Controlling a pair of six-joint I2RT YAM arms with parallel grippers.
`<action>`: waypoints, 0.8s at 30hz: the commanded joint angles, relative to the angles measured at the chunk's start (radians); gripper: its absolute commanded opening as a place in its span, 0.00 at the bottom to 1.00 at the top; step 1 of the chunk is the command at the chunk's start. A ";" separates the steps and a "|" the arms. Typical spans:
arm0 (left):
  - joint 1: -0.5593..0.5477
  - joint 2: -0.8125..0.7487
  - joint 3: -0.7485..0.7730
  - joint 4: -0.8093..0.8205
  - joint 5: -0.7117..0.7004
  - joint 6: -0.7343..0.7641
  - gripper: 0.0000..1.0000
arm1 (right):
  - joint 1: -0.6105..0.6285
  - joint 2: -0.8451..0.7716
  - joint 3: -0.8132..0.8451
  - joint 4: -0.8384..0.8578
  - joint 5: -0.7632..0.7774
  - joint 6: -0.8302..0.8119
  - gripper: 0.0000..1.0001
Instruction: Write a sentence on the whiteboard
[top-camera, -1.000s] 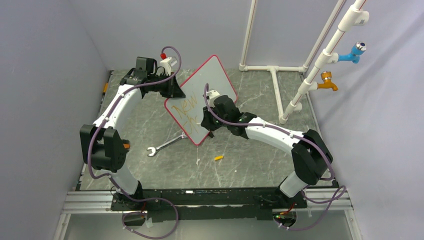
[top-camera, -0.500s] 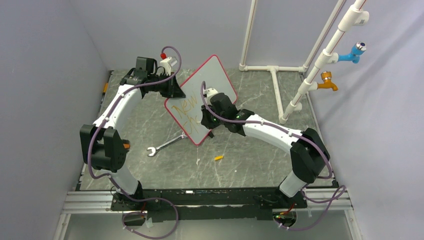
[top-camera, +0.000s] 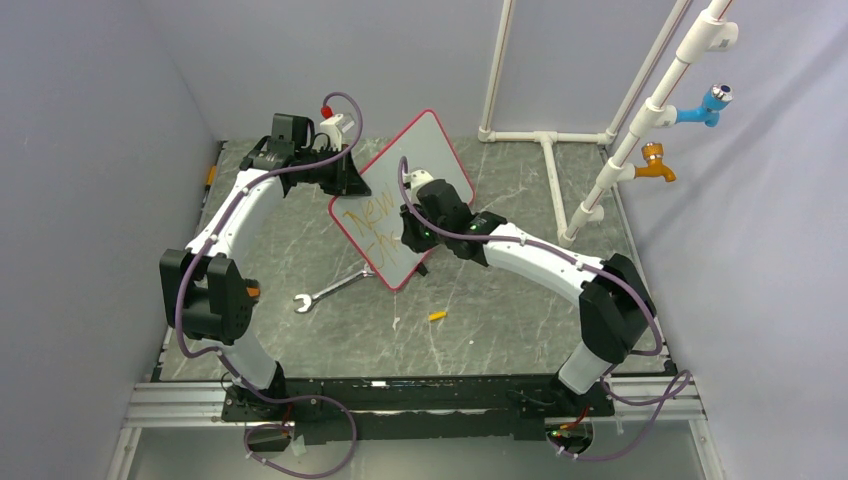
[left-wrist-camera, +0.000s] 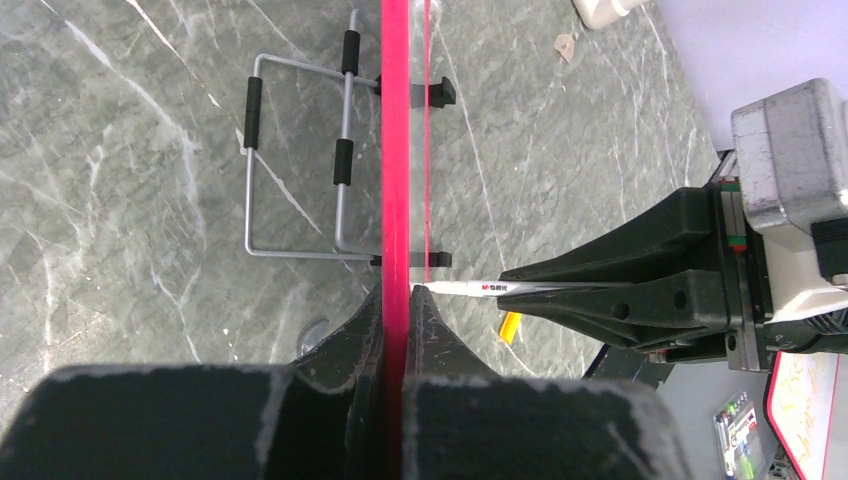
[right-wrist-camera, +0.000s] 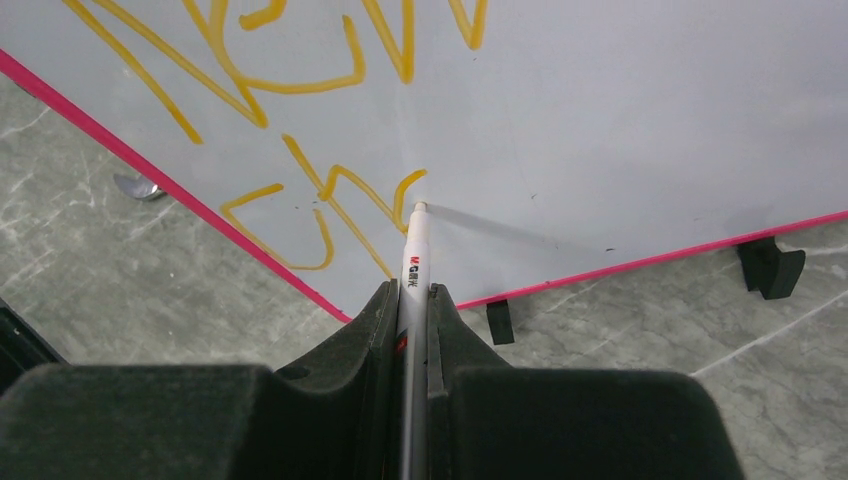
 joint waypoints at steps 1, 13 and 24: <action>-0.024 -0.035 -0.017 -0.004 0.010 0.045 0.00 | -0.004 0.014 0.064 0.123 0.023 -0.012 0.00; -0.024 -0.040 -0.019 -0.003 0.010 0.045 0.00 | -0.001 0.027 0.072 0.126 0.015 -0.009 0.00; -0.024 -0.040 -0.017 -0.005 0.007 0.046 0.00 | -0.001 -0.014 -0.053 0.154 0.012 0.027 0.00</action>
